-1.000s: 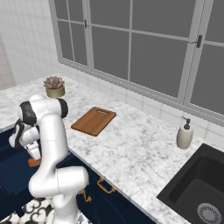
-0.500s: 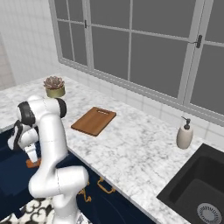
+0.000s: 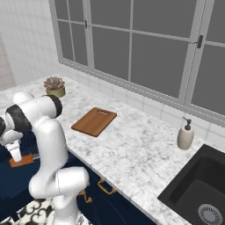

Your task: Pick up the knife from the drawer and place it on the cutting board. Then place the meat from the plate to the cutting board.

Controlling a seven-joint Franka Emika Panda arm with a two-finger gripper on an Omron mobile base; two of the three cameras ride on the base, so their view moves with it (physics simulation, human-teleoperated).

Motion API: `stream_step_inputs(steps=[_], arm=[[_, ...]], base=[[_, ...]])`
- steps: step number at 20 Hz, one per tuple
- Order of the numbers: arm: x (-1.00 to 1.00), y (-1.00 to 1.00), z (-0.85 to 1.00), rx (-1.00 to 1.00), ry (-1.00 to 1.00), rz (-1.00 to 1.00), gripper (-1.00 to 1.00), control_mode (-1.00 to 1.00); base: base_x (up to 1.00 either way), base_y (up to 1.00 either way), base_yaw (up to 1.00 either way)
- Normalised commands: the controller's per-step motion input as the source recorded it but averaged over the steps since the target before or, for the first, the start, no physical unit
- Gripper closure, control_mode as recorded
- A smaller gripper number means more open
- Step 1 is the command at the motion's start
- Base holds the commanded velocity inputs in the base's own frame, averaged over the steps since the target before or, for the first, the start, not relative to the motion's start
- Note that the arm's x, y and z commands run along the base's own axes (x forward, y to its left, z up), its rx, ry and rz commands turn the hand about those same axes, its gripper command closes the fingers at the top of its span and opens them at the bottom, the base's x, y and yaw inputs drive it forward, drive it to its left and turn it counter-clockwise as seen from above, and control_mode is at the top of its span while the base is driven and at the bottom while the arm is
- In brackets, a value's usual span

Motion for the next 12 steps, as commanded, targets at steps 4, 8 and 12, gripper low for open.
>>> stream_step_inputs(steps=[4, 8, 12], arm=[[-0.78, 0.29, 1.0, 0.0, 0.05, 0.0, 1.0, -1.0], [-0.11, -0.02, 1.0, -0.06, 0.0, 0.0, 1.0, -1.0], [0.2, -0.73, 1.0, -0.04, 0.0, 0.02, 1.0, -1.0]], base=[[0.0, 0.0, 0.0], [0.0, 0.0, 0.0], [0.0, 0.0, 0.0]])
